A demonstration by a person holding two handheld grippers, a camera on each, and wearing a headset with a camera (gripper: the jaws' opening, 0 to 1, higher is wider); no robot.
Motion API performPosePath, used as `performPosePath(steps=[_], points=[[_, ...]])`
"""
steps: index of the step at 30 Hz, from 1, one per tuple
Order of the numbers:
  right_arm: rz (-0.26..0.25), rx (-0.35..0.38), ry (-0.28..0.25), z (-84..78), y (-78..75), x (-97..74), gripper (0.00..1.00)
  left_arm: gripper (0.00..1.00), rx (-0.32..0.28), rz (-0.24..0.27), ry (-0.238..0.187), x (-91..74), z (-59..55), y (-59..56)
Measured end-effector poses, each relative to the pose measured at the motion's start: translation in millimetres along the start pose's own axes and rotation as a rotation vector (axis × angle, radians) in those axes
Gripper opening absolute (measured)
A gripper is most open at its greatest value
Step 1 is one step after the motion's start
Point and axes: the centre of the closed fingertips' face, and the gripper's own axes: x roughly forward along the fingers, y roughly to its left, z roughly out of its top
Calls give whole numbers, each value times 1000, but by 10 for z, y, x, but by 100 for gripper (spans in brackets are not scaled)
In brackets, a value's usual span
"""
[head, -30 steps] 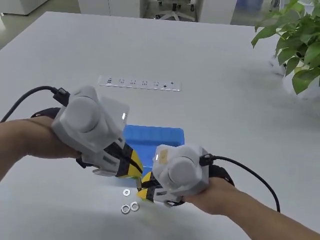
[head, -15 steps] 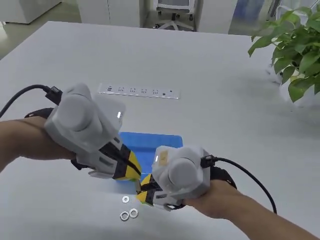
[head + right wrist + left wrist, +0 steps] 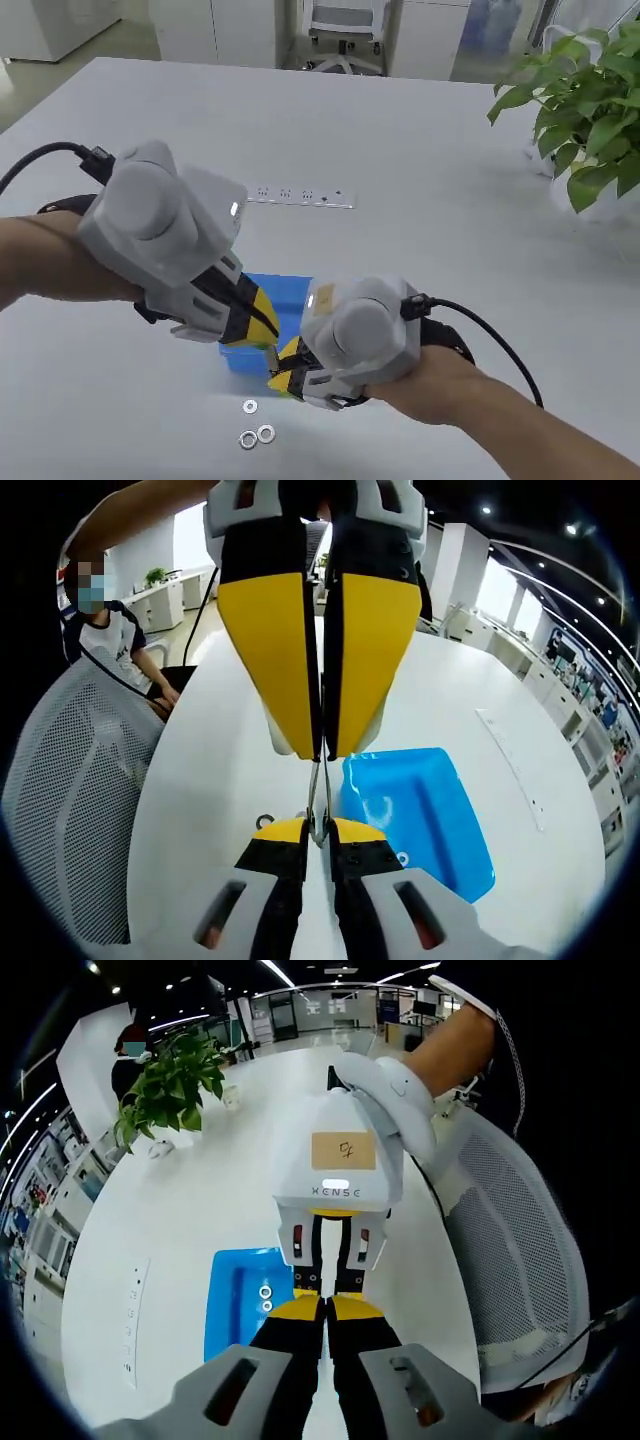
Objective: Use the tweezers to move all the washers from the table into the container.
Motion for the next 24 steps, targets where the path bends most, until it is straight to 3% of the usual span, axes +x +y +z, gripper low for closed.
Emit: performPosePath(steps=[13, 24], points=[[-30, -24, -4, 121, -228, -123, 10, 5, 31, 25, 0, -127, 125, 187], [-44, -24, -8, 92, -434, -134, 10, 5, 51, 30, -2, -95, 137, 368]])
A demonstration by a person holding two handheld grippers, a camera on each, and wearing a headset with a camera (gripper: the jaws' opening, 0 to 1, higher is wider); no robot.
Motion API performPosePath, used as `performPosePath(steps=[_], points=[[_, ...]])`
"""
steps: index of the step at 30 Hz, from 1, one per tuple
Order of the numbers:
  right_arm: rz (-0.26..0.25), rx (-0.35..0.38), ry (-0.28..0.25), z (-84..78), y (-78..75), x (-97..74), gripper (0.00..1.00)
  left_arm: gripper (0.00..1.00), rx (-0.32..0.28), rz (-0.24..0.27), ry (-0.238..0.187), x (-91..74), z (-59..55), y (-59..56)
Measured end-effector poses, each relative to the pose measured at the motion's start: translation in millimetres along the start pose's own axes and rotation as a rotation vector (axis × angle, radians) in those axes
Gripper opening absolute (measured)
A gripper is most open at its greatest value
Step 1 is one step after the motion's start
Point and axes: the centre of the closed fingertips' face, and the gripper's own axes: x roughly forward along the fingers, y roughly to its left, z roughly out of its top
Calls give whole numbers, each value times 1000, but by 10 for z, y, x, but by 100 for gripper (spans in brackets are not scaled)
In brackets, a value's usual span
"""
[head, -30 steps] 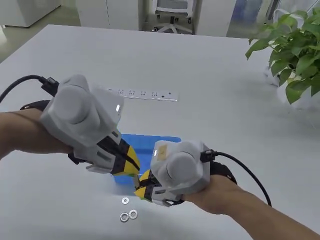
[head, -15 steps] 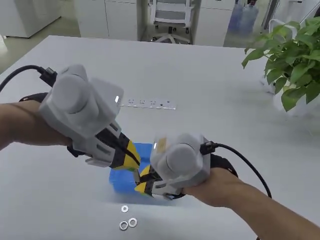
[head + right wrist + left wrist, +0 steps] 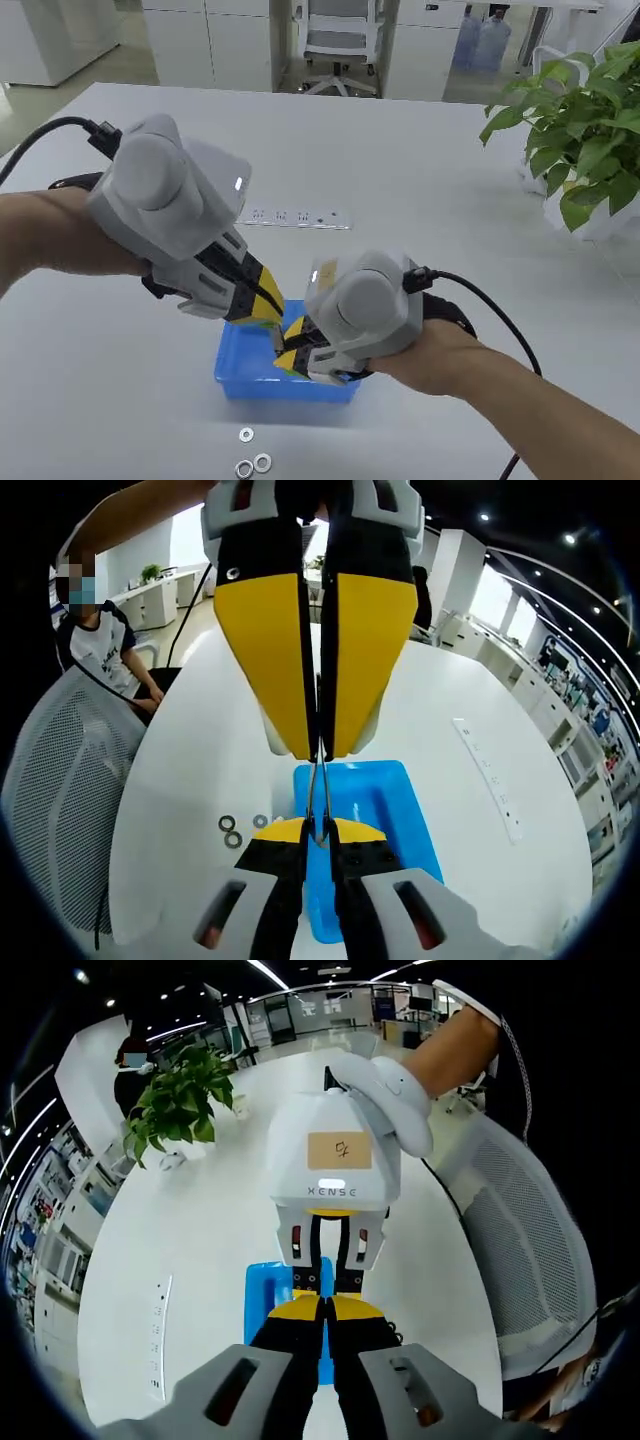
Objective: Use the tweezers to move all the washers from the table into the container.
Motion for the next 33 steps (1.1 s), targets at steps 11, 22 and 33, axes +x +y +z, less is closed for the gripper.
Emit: performPosePath(steps=[11, 22, 33], points=[[12, 16, -2, -127, -157, 101, 10, 5, 2, -9, -2, 141, -76, 171], [40, 40, -1, -274, -216, 251, 10, 5, -19, -24, 4, 303, -207, 266], [79, 47, 19, -422, -233, 405, 10, 5, -44, -37, 8, 456, -355, 320]])
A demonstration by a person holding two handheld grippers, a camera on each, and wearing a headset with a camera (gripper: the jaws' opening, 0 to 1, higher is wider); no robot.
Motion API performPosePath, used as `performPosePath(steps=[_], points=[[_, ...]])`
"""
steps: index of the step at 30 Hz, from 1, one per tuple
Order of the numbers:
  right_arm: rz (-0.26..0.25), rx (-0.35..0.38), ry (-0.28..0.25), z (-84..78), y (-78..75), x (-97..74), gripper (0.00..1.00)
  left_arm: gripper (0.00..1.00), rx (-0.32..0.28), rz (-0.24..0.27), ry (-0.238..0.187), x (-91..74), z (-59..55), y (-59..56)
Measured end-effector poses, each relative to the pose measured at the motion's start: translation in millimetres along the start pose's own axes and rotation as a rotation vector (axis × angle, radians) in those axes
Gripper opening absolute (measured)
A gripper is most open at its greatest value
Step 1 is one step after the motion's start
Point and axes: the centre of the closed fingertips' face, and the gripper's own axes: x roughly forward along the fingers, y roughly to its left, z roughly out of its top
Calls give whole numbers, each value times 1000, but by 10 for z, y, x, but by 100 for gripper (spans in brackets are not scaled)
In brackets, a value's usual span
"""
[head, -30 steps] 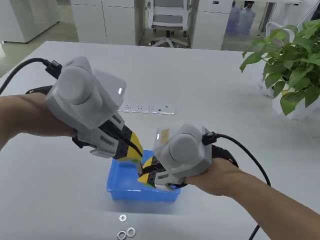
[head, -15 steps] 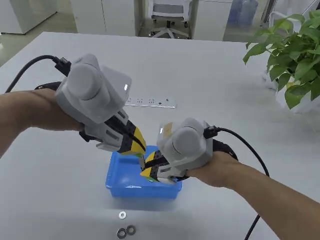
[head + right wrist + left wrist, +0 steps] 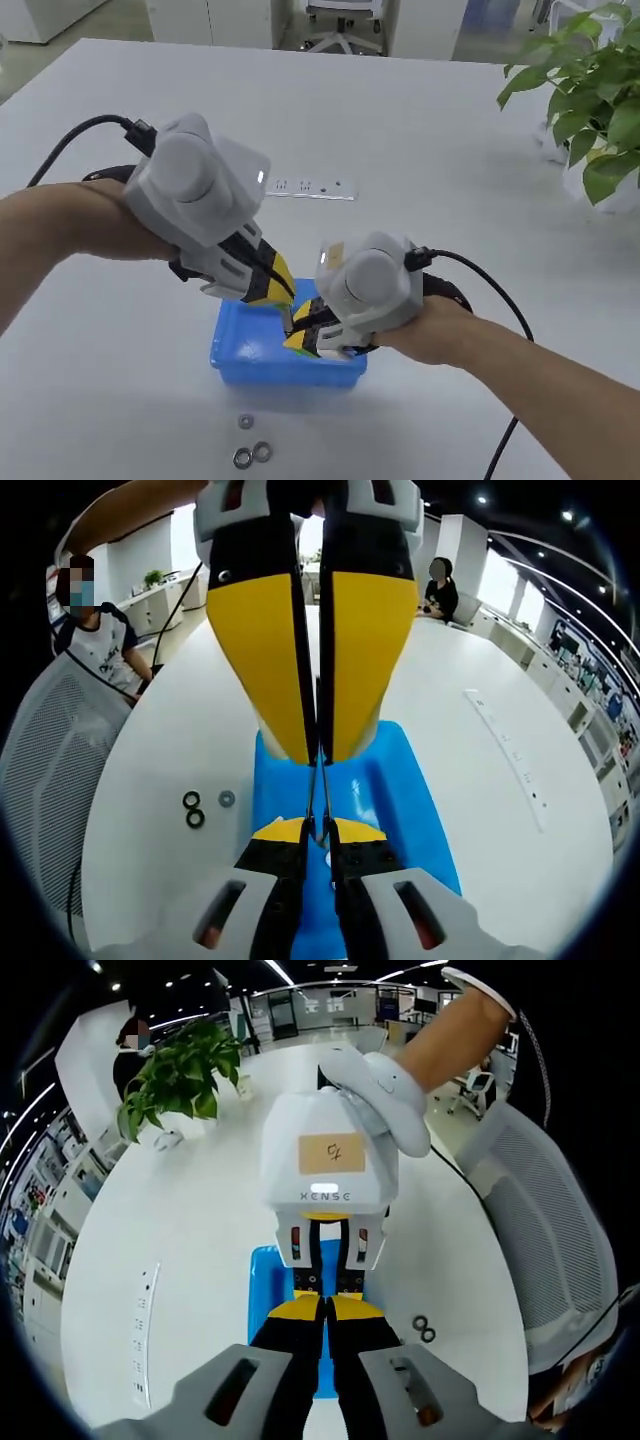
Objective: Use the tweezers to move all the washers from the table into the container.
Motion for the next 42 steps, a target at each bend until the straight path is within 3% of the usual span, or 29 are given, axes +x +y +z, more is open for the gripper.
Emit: performPosePath(steps=[19, 42], points=[[36, -11, 27, -102, 11, 146, 11, 5, -15, -10, 21, 107, -151, 5], [34, -9, 30, -98, 15, 127, 11, 5, -13, -1, 24, 78, -152, -1]])
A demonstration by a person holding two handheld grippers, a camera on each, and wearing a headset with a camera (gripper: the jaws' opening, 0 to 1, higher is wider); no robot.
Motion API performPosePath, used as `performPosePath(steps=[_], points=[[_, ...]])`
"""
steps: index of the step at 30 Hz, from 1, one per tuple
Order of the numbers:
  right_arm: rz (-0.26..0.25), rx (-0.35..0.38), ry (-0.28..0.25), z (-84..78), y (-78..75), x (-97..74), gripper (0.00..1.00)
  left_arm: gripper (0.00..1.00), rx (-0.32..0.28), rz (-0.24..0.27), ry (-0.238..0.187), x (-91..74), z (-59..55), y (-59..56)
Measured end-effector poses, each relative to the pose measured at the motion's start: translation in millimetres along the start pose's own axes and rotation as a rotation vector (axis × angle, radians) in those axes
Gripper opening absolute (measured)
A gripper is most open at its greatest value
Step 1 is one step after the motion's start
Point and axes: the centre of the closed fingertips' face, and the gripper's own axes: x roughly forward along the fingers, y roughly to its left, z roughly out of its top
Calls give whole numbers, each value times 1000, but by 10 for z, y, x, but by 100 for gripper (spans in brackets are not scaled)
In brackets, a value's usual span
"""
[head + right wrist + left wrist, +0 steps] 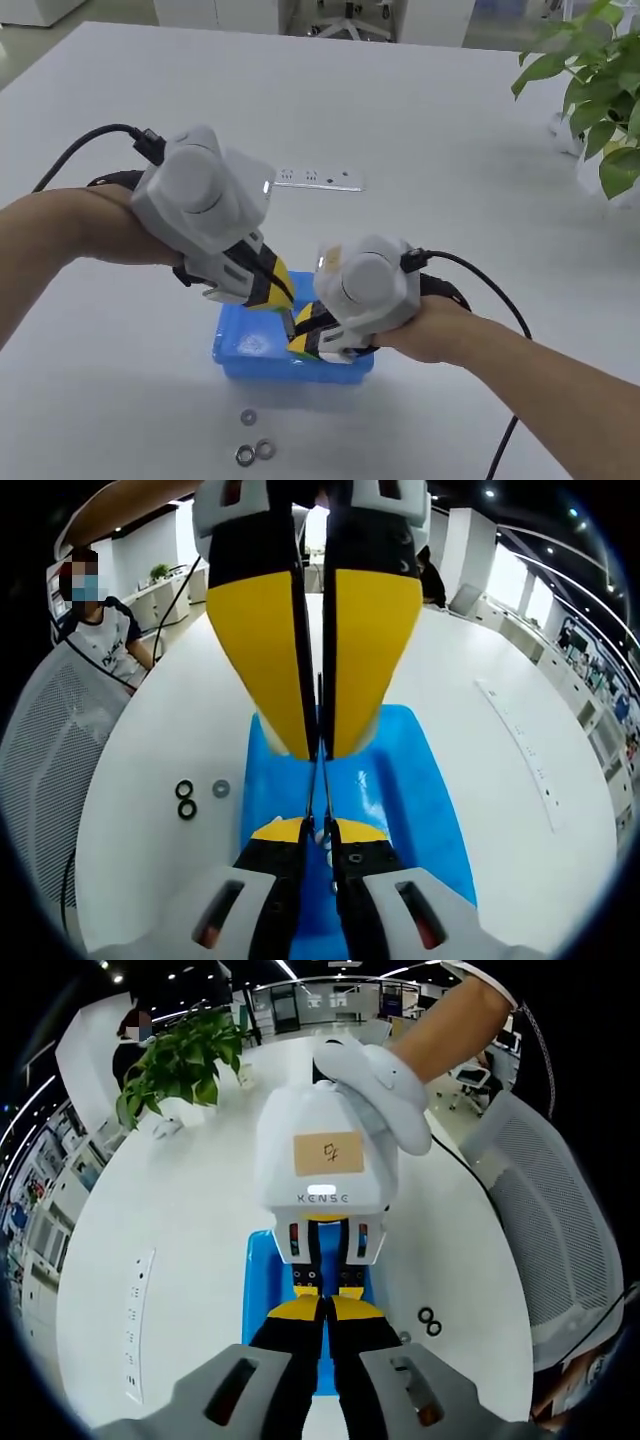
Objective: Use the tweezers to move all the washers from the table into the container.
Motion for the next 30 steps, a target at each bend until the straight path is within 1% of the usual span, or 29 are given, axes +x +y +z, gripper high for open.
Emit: performPosePath(steps=[4, 12, 23, 30], points=[[-7, -6, -2, 35, -4, -22, 12, 5, 1, 7, -5, -32, 25, 0], [-28, -19, -14, 132, -9, -117, 11, 5, 11, 25, -20, -132, 119, -9], [-60, -44, -29, 278, 17, -263, 11, 5, 14, 41, -29, -298, 239, -62], [-79, -58, -44, 379, 55, -353, 11, 5, 26, 56, -27, -403, 322, -117]])
